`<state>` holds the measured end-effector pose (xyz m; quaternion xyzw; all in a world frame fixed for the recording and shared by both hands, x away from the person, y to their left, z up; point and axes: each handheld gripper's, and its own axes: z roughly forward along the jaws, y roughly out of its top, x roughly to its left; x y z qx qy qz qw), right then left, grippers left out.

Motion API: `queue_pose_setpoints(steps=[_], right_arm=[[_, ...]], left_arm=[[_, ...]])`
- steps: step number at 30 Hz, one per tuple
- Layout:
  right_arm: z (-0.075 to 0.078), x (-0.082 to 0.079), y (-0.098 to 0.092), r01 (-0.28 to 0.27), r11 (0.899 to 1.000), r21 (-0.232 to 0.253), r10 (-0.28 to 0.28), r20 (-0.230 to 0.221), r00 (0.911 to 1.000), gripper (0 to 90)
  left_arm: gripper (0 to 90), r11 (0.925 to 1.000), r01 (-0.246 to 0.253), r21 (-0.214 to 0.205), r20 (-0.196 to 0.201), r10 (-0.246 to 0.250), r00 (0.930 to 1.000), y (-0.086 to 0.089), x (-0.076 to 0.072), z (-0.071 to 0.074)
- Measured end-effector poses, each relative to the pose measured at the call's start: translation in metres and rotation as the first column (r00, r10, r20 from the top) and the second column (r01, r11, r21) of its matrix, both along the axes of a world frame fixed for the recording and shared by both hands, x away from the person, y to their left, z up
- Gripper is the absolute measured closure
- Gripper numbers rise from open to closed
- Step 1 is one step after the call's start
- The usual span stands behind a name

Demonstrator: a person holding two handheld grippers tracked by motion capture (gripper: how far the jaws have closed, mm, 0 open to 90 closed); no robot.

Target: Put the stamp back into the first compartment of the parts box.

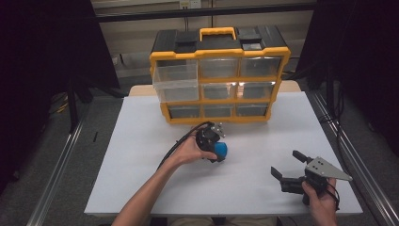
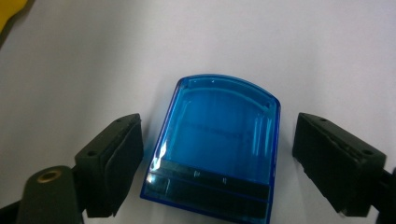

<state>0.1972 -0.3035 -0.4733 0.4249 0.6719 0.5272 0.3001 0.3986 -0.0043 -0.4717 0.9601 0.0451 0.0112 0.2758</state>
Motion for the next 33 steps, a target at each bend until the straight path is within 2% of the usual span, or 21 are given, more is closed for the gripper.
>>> queue_pose_setpoints(steps=[2,3,4,6,8,10,12,13,14,15,17,22,23,24,26,28,29,30,33], right_arm=[[-0.0001,0.0001,0.0001,-0.001,1.000,-0.001,0.001,-0.001,1.0000,0.0],[-0.0001,0.0003,0.0003,-0.001,1.000,-0.001,0.001,-0.002,1.0000,0.0],[-0.0002,0.0005,0.0006,-0.002,1.000,-0.002,0.002,-0.002,1.0000,0.0],[-0.0001,0.0002,0.0013,-0.002,1.000,-0.001,0.002,-0.006,1.0000,0.0],[0.0000,0.0002,0.0017,-0.002,1.000,-0.001,0.002,-0.010,1.0000,0.0],[-0.0002,0.0004,0.0015,-0.002,1.000,0.000,0.002,-0.009,1.0000,0.0],[-0.0003,0.0005,0.0012,-0.001,1.000,-0.002,0.001,-0.009,1.0000,0.0],[-0.0003,0.0004,0.0013,-0.001,1.000,0.000,0.001,-0.011,0.9999,0.0],[-0.0002,0.0003,0.0012,-0.003,1.000,-0.001,0.003,-0.010,0.9999,0.0],[-0.0003,0.0003,0.0013,-0.001,1.000,0.000,0.001,-0.009,1.0000,0.0],[-0.0003,0.0002,0.0010,-0.005,1.000,-0.004,0.005,-0.007,1.0000,0.0],[-0.0004,0.0002,0.0007,-0.003,1.000,-0.001,0.003,-0.008,1.0000,0.0],[-0.0004,0.0001,0.0007,-0.004,1.000,-0.001,0.004,-0.009,1.0000,0.0],[-0.0005,0.0002,0.0007,-0.006,1.000,-0.002,0.006,-0.009,0.9999,0.0],[-0.0004,0.0004,0.0004,-0.008,1.000,-0.003,0.008,-0.009,0.9999,0.0],[-0.0005,0.0003,0.0005,-0.006,1.000,-0.002,0.006,-0.008,0.9999,0.0],[-0.0005,0.0003,0.0005,-0.006,1.000,-0.001,0.006,-0.009,0.9999,0.0],[-0.0005,0.0002,0.0004,-0.005,1.000,-0.002,0.005,-0.007,1.0000,0.0],[-0.0006,0.0003,-0.0001,-0.005,1.000,-0.003,0.005,-0.006,1.0000,0.0]], left_arm=[[17.8,0.9992,-0.035,-0.020,-0.037,0.034,0.9987,-0.0020,-0.0032,-0.0011],[18.4,0.9999,0.006,-0.010,-0.028,-0.006,0.9996,-0.0022,-0.0002,0.0003],[18.9,1.0000,0.004,0.009,-0.017,-0.004,0.9999,-0.0025,-0.0002,0.0011],[20.7,0.9994,-0.022,-0.027,-0.027,0.021,0.9994,-0.0028,-0.0014,-0.0014],[23.3,0.9999,0.013,-0.006,-0.029,-0.013,0.9995,-0.0017,0.0004,0.0013],[26.7,0.9999,0.013,-0.006,-0.028,-0.013,0.9995,-0.0005,0.0017,0.0020],[31.5,0.9997,-0.009,-0.021,-0.034,0.009,0.9994,-0.0005,0.0006,0.0019],[34.4,0.9999,0.015,-0.004,-0.027,-0.015,0.9995,0.0003,0.0018,0.0036],[36.1,0.9999,0.011,-0.006,-0.012,-0.011,0.9999,0.0009,0.0013,0.0032],[37.5,0.9997,0.010,-0.024,-0.029,-0.011,0.9995,0.0011,0.0005,0.0026],[40.1,0.9996,0.016,-0.026,-0.029,-0.016,0.9995,0.0016,0.0006,0.0031],[41.2,1.0000,0.009,0.000,-0.035,-0.009,0.9993,0.0011,-0.0002,0.0053],[41.3,0.9999,-0.009,-0.014,-0.039,0.008,0.9992,0.0013,-0.0011,0.0043],[41.3,0.9998,-0.006,-0.017,-0.025,0.006,0.9997,0.0019,0.0000,0.0039],[41.3,0.9988,-0.029,-0.039,-0.044,0.028,0.9986,0.0017,-0.0012,0.0031],[41.4,0.9970,-0.060,-0.049,-0.041,0.058,0.9975,0.0017,-0.0029,0.0019],[41.3,0.9991,-0.024,-0.034,-0.050,0.022,0.9985,0.0030,-0.0005,0.0041],[41.4,0.9992,-0.027,-0.029,-0.037,0.025,0.9990,0.0035,-0.0006,0.0043],[41.3,0.9966,-0.055,-0.061,-0.044,0.052,0.9976,0.0067,-0.0029,0.0042]])
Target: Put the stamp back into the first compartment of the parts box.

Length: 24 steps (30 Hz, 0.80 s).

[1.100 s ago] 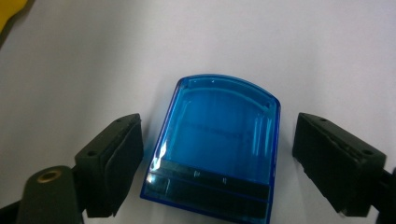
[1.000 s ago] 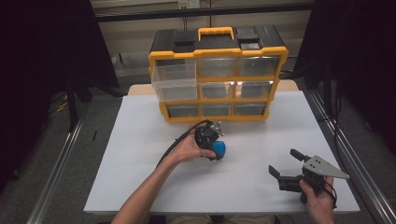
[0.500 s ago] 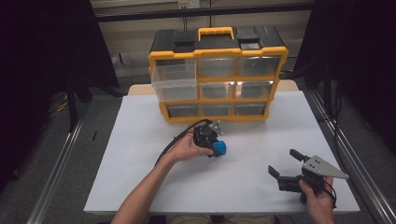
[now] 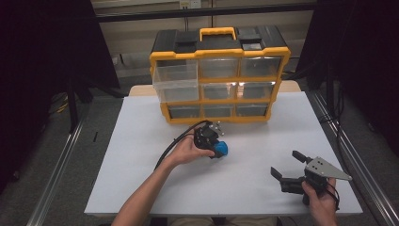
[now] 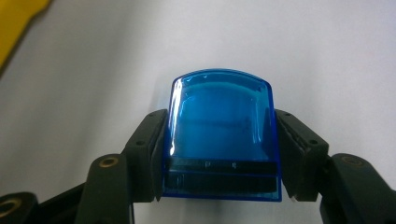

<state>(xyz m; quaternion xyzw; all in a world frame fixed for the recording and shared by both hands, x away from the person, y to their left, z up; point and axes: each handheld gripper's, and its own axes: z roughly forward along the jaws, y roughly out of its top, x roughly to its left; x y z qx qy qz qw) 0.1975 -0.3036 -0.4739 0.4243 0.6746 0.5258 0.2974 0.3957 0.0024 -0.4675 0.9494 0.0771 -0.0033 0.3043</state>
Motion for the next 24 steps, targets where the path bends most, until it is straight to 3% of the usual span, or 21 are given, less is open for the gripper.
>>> queue_pose_setpoints(steps=[4,5,6,7,11,12,13,14,19,21,22,24], right_arm=[[0.000,0.000,0.000,0.002,1.000,0.001,-0.002,-0.001,1.0000,0.0],[0.000,0.000,0.000,0.000,1.000,0.000,0.000,-0.001,1.0000,0.0],[0.000,0.000,0.000,0.000,1.000,0.000,0.000,0.000,1.0000,0.0],[0.000,0.000,0.000,0.005,1.000,-0.002,-0.005,0.001,1.0000,0.0],[0.000,0.000,0.000,0.006,1.000,-0.002,-0.006,0.001,1.0000,0.0],[0.000,0.000,0.000,0.006,1.000,-0.001,-0.006,0.000,1.0000,0.0],[0.000,0.000,0.000,0.005,1.000,-0.001,-0.005,0.000,1.0000,0.0],[0.000,0.000,0.001,0.007,1.000,-0.002,-0.007,0.000,1.0000,0.0],[0.000,0.000,0.000,0.007,1.000,0.000,-0.007,0.002,1.0000,0.0],[0.000,0.000,0.000,0.008,1.000,0.001,-0.008,0.001,1.0000,0.0],[0.000,0.000,0.000,0.009,1.000,0.001,-0.009,0.001,1.0000,0.0],[0.000,0.000,0.000,0.012,1.000,-0.002,-0.012,0.006,0.9999,0.0]], left_arm=[[41.4,0.9961,-0.049,-0.073,-0.007,0.049,0.9988,0.011,-0.001,0.003],[41.3,0.9941,-0.059,-0.091,0.009,0.060,0.9982,0.014,-0.002,0.004],[41.3,0.9908,-0.066,-0.118,-0.009,0.065,0.9978,0.018,-0.003,0.005],[41.3,0.9937,-0.057,-0.097,0.000,0.057,0.9984,0.021,-0.002,0.009],[41.3,0.9897,-0.058,-0.131,0.032,0.063,0.9975,0.029,-0.007,0.015],[41.3,0.9815,-0.086,-0.171,0.022,0.091,0.9956,0.029,-0.010,0.014],[41.3,0.9879,-0.055,-0.145,0.031,0.060,0.9977,0.032,-0.010,0.018],[41.3,0.9837,-0.062,-0.169,0.043,0.070,0.9966,0.033,-0.012,0.020],[41.3,0.9812,-0.062,-0.183,0.068,0.075,0.9948,0.038,-0.019,0.029],[41.3,0.9762,-0.063,-0.208,0.070,0.079,0.9944,0.041,-0.022,0.031],[41.3,0.9694,-0.084,-0.231,0.072,0.103,0.9921,0.041,-0.025,0.031],[41.3,0.9629,-0.086,-0.256,0.074,0.108,0.9914,0.043,-0.026,0.032]])
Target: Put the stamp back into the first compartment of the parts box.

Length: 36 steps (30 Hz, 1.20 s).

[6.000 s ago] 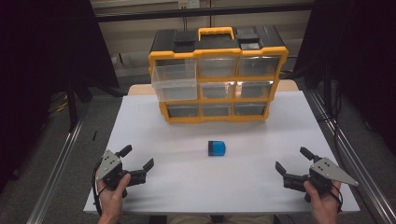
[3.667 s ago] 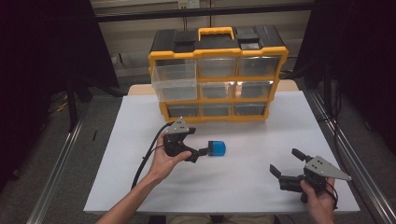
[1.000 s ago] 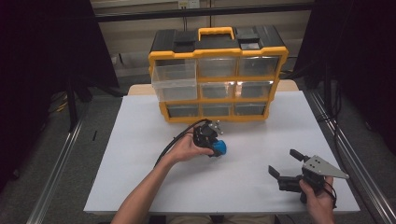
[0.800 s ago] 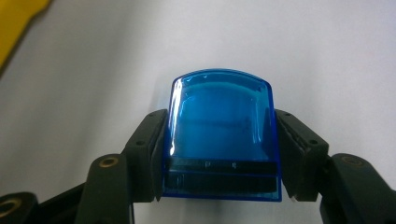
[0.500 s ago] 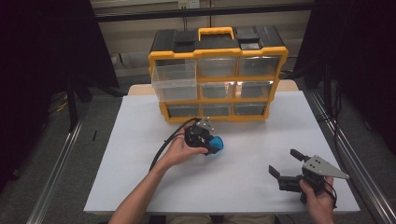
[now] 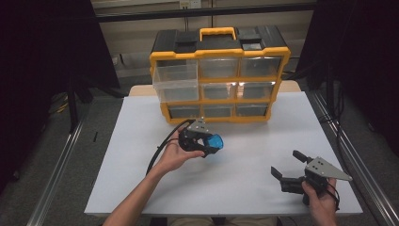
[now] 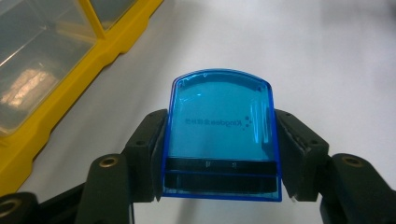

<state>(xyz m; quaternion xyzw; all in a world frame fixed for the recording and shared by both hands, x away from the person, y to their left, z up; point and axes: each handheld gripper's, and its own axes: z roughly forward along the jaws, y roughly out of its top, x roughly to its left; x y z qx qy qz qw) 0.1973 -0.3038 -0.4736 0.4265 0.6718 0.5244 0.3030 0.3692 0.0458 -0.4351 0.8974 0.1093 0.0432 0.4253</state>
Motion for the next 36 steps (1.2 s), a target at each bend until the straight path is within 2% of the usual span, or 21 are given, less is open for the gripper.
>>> queue_pose_setpoints(steps=[3,5,6,9,12,14,15,17,18,20,22,25,26,27,28,29,31,33,35,36], right_arm=[[0.000,0.000,0.000,0.003,1.000,0.003,-0.003,-0.003,1.0000,0.0],[0.000,0.001,0.000,0.004,1.000,0.002,-0.004,0.000,1.0000,0.0],[0.000,0.001,0.001,0.002,1.000,0.001,-0.002,-0.001,1.0000,0.0],[0.000,0.001,0.001,0.001,1.000,0.001,-0.001,-0.001,1.0000,0.0],[0.000,0.001,0.001,0.002,1.000,0.003,-0.002,0.001,1.0000,0.0],[0.000,0.000,0.001,-0.001,1.000,0.004,0.001,0.001,1.0000,0.0],[0.000,0.000,0.001,-0.003,1.000,0.006,0.003,0.000,1.0000,0.0],[0.000,0.000,0.002,-0.003,1.000,0.010,0.003,0.001,1.0000,0.0],[0.000,0.000,0.003,-0.006,1.000,0.010,0.006,-0.001,1.0000,0.0],[0.000,0.000,0.003,-0.010,1.000,0.008,0.010,0.004,0.9999,0.0],[0.000,0.000,0.003,-0.005,1.000,0.013,0.005,0.001,1.0000,0.0],[0.000,0.001,0.002,-0.005,1.000,0.013,0.005,0.004,1.0000,0.0],[0.000,0.000,0.002,-0.003,1.000,0.013,0.003,0.005,1.0000,0.0],[0.000,0.000,0.002,-0.005,1.000,0.014,0.004,0.005,1.0000,0.0],[0.000,0.000,0.002,-0.004,1.000,0.014,0.004,0.004,1.0000,0.0],[0.000,0.000,0.002,0.001,1.000,0.013,-0.001,0.007,1.0000,0.0],[0.000,0.001,0.002,0.001,1.000,0.011,-0.001,0.007,1.0000,0.1],[0.000,0.001,0.002,0.010,1.000,0.016,-0.010,0.008,0.9999,0.0],[0.000,0.001,0.002,0.010,1.000,0.015,-0.010,0.010,0.9999,0.0],[0.000,0.001,0.001,0.006,1.000,0.015,-0.006,0.011,0.9999,0.0]], left_arm=[[41.3,0.9996,-0.020,-0.019,0.000,0.020,0.9998,0.004,-0.003,0.003],[41.3,0.9983,-0.043,-0.039,0.015,0.044,0.9989,0.007,-0.005,0.006],[41.3,0.9969,-0.048,-0.063,0.011,0.049,0.9987,0.008,-0.006,0.006],[41.2,0.9960,-0.053,-0.072,0.024,0.055,0.9982,0.012,-0.008,0.011],[41.2,0.9919,-0.061,-0.112,0.024,0.064,0.9976,0.016,-0.010,0.013],[41.2,0.9918,-0.068,-0.109,0.027,0.071,0.9971,0.019,-0.011,0.015],[41.2,0.9881,-0.068,-0.138,0.023,0.072,0.9972,0.021,-0.011,0.015],[41.2,0.9843,-0.092,-0.151,0.032,0.098,0.9947,0.024,-0.012,0.019],[41.2,0.9786,-0.095,-0.182,0.024,0.102,0.9945,0.024,-0.012,0.020],[41.2,0.9792,-0.088,-0.183,0.040,0.097,0.9945,0.027,-0.014,0.024],[41.3,0.9731,-0.094,-0.210,0.033,0.103,0.9941,0.030,-0.015,0.027],[41.3,0.9717,-0.079,-0.223,0.049,0.092,0.9946,0.034,-0.017,0.032],[41.3,0.9687,-0.082,-0.234,0.049,0.096,0.9942,0.034,-0.018,0.033],[41.2,0.9719,-0.074,-0.223,0.057,0.089,0.9944,0.035,-0.018,0.035],[41.3,0.9664,-0.079,-0.245,0.049,0.093,0.9945,0.035,-0.020,0.036],[41.3,0.9647,-0.073,-0.253,0.044,0.087,0.9952,0.036,-0.021,0.038],[41.3,0.9650,-0.068,-0.253,0.065,0.087,0.9941,0.037,-0.022,0.044],[41.3,0.9591,-0.059,-0.277,0.075,0.083,0.9937,0.038,-0.024,0.051],[41.3,0.9585,-0.052,-0.280,0.093,0.081,0.9924,0.040,-0.026,0.057],[41.3,0.9562,-0.055,-0.288,0.090,0.084,0.9924,0.041,-0.027,0.059]])
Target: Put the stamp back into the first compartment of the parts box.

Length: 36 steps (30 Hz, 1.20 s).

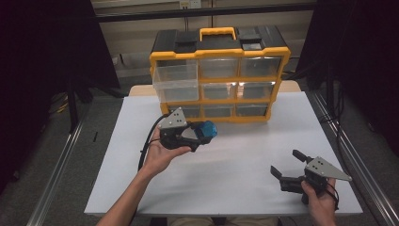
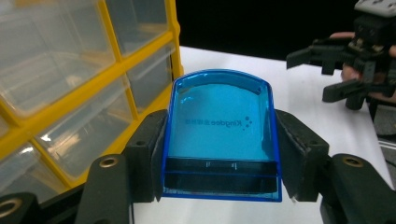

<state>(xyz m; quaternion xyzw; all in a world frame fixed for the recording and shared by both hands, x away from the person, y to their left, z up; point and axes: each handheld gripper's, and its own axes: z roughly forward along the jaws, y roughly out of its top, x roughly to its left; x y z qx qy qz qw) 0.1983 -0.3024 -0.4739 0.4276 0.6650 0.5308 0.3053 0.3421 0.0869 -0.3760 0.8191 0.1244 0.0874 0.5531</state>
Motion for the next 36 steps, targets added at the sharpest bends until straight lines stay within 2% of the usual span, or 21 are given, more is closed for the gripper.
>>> queue_pose_setpoints(steps=[1,8,12,14,16,17,18,26,27,31,36], right_arm=[[0.000,0.000,0.000,0.002,1.000,-0.001,-0.002,0.000,1.0000,0.0],[0.001,-0.001,0.000,0.001,1.000,0.007,-0.001,0.003,1.0000,0.0],[0.001,-0.001,0.001,-0.003,1.000,0.010,0.003,0.003,1.0000,0.0],[0.001,-0.001,0.001,-0.004,1.000,0.013,0.004,0.004,1.0000,0.0],[0.001,-0.001,0.001,-0.004,1.000,0.013,0.004,0.006,1.0000,0.0],[0.001,-0.001,0.001,-0.003,1.000,0.012,0.003,0.006,1.0000,0.0],[0.001,-0.001,0.001,-0.002,1.000,0.013,0.002,0.005,1.0000,0.0],[0.001,-0.001,0.000,-0.006,1.000,0.013,0.006,0.008,0.9999,0.0],[0.001,-0.001,0.000,-0.005,1.000,0.012,0.005,0.010,0.9999,0.0],[0.001,-0.001,0.000,-0.004,1.000,0.012,0.004,0.010,0.9999,0.0],[0.001,-0.001,0.001,-0.003,1.000,0.014,0.003,0.013,0.9999,0.0]], left_arm=[[41.3,0.9999,0.002,-0.016,-0.001,-0.002,1.0000,0.001,0.000,0.001],[41.3,0.9997,-0.002,-0.024,0.009,0.002,1.0000,0.011,-0.001,0.011],[41.3,0.9989,0.005,-0.047,0.017,-0.004,0.9999,0.016,-0.002,0.018],[41.3,0.9982,-0.008,-0.060,0.019,0.010,0.9998,0.019,-0.004,0.021],[41.2,0.9979,0.005,-0.065,0.019,-0.004,0.9998,0.020,-0.004,0.024],[41.3,0.9987,0.004,-0.051,0.024,-0.003,0.9997,0.021,-0.004,0.026],[41.3,0.9982,0.026,-0.053,0.026,-0.024,0.9994,0.021,-0.004,0.027],[41.3,0.9978,0.023,-0.062,0.043,-0.020,0.9989,0.026,-0.009,0.038],[41.3,0.9982,0.028,-0.053,0.056,-0.025,0.9981,0.028,-0.009,0.041],[41.3,0.9983,0.006,-0.058,0.065,-0.002,0.9979,0.032,-0.012,0.048],[41.3,0.9954,-0.019,-0.094,0.057,0.024,0.9981,0.039,-0.013,0.054]])
